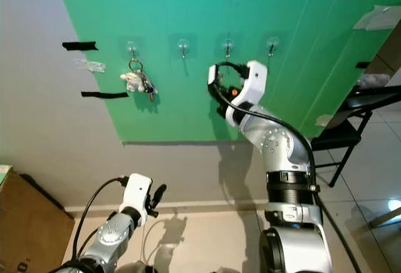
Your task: Hang keys on a hook
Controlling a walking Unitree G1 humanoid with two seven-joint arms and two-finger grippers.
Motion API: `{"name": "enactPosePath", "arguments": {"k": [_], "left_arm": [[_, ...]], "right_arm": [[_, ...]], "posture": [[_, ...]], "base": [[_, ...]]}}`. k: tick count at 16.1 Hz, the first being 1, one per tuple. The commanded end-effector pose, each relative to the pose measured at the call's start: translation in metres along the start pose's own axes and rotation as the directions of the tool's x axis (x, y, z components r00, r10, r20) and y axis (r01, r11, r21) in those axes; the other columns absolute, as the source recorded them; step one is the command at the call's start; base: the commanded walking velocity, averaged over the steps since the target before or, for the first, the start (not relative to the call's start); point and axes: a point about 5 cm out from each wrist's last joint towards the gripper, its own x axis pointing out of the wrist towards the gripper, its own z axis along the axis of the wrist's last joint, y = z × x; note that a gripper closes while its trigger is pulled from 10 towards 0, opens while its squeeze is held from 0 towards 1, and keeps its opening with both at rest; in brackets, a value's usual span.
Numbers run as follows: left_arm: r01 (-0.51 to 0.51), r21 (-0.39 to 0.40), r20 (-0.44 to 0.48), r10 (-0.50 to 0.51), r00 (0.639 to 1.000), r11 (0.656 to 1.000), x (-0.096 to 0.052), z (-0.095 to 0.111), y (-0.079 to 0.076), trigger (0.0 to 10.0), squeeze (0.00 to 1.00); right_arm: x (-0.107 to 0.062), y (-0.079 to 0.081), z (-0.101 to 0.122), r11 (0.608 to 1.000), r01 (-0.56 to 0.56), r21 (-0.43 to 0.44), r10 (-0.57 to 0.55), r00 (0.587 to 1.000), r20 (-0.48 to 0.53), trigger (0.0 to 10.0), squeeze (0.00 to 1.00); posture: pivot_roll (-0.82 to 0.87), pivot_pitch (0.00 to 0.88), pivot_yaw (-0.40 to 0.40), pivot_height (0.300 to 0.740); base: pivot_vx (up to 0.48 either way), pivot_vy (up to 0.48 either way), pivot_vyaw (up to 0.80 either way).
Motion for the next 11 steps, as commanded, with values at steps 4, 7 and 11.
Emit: {"name": "enactPosePath", "arguments": {"k": [4,7,11], "left_arm": [[0.009,0.013,-0.002,-0.009,1.0,1.0,-0.001,-0.001,-0.001,10.0,0.0],[0.02,0.019,-0.007,-0.02,1.0,1.0,-0.002,-0.003,-0.001,10.0,0.0],[0.027,0.021,-0.01,-0.027,1.0,0.999,-0.003,-0.005,-0.001,10.0,0.0]], "right_arm": [[-0.004,0.002,0.016,0.997,0.001,-0.073,0.004,0.998,0.063,0.0,0.0],[-0.006,0.005,0.022,0.996,-0.012,-0.09,0.02,0.996,0.087,0.0,0.0],[-0.005,0.005,0.025,0.997,-0.018,-0.081,0.026,0.995,0.094,0.0,0.0]], "posture": [[-0.12,0.007,-0.018,0.722],[-0.13,0.0,-0.018,0.722],[-0.13,0.0,-0.019,0.722]], "base": [[0.0,0.0,0.0],[0.0,0.0,0.0],[0.0,0.0,0.0]]}}
